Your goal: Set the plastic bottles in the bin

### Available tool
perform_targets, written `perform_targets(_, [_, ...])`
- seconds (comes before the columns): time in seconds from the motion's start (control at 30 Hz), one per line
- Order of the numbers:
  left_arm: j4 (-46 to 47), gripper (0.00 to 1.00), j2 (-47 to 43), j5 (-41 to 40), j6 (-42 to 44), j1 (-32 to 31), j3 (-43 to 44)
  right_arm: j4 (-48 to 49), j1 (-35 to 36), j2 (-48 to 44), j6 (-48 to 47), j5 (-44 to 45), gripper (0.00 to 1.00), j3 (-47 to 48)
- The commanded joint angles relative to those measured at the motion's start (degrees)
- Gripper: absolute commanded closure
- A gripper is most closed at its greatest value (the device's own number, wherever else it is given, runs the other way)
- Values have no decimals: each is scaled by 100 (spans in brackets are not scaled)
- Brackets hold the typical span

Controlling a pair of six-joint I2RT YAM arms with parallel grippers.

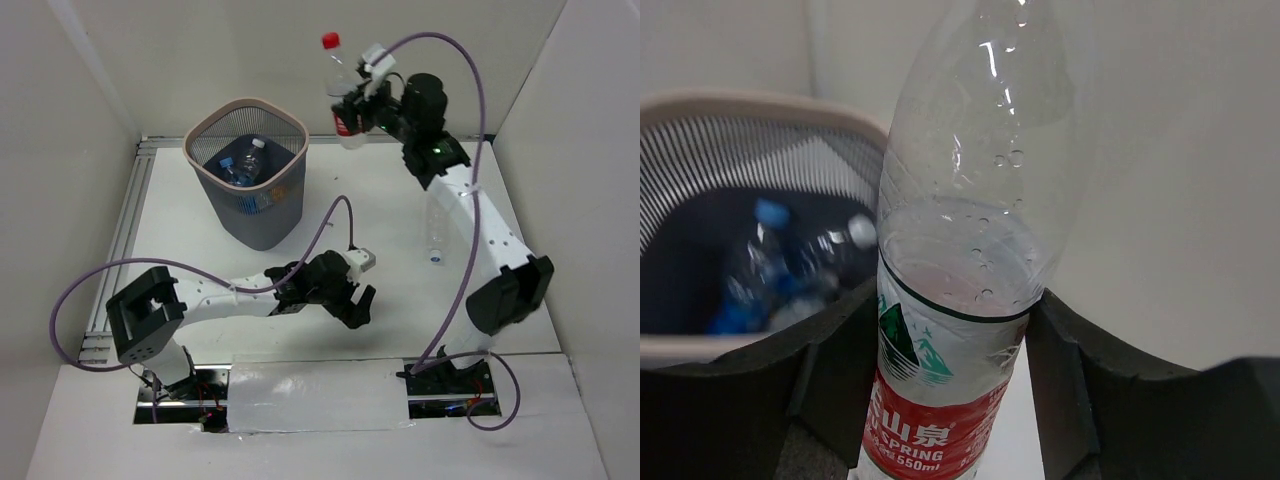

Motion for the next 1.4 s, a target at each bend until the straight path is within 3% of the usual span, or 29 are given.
perform_targets(0.0, [230, 0, -413, -231, 35, -84, -179, 948, 523, 547, 306, 434, 75, 1080])
perform_targets(0.13, [283, 0, -606, -293, -70, -84, -391, 861, 919, 1373, 841, 338, 75, 2311])
perform_targets(0.3, [283, 0, -607, -416, -70, -137, -391, 492, 1499, 2261, 1281, 285, 62, 3278])
perform_targets(0.5, [72, 0, -318, -688, 175, -137, 266, 360, 1439, 2702, 1484, 285, 18, 3350])
perform_targets(0.73, [19, 0, 412, -619, 281, -75, 1224, -18, 921, 2502, 1537, 407, 0, 3807])
perform_targets(0.9, [-42, 0, 948, -793, 334, -23, 1884, -738, 192, 1833, 975, 1381, 0, 3351])
perform_targets(0.93, [-95, 0, 1044, -864, 334, 30, 2138, -835, -210, 1632, 974, 1549, 6, 3176])
perform_targets(0.97, [-95, 0, 1150, -917, 334, 30, 2262, -940, -475, 1534, 974, 1629, 16, 3096])
perform_targets(1.0, [-156, 0, 1377, -969, 334, 30, 2394, -1167, -756, 1446, 1035, 1630, 42, 3025])
perform_targets(1.03, [-157, 0, 1501, -1092, 282, 30, 2665, -1274, -1299, 1236, 1184, 1577, 54, 2938])
perform_targets(1.13, [-289, 0, 1983, -1225, -130, 92, 3166, -1740, -2319, 875, 1326, 1156, 86, 2402])
perform_targets(1.17, [-289, 0, 2090, -1225, -280, 161, 3273, -1863, -2532, 613, 1326, 1033, 89, 2027])
perform_targets(1.27, [-183, 0, 2485, -1286, -807, 284, 3660, -2311, -3192, 59, 1326, 559, 82, 1079])
perform_targets(1.33, [-217, 0, 2714, -1399, -1001, 285, 3932, -2374, -3482, -258, 1265, 356, 69, 531])
perform_targets(1.37, [-271, 0, 2837, -1514, -1150, 285, 4299, -2374, -3727, -417, 1204, 233, 54, 268])
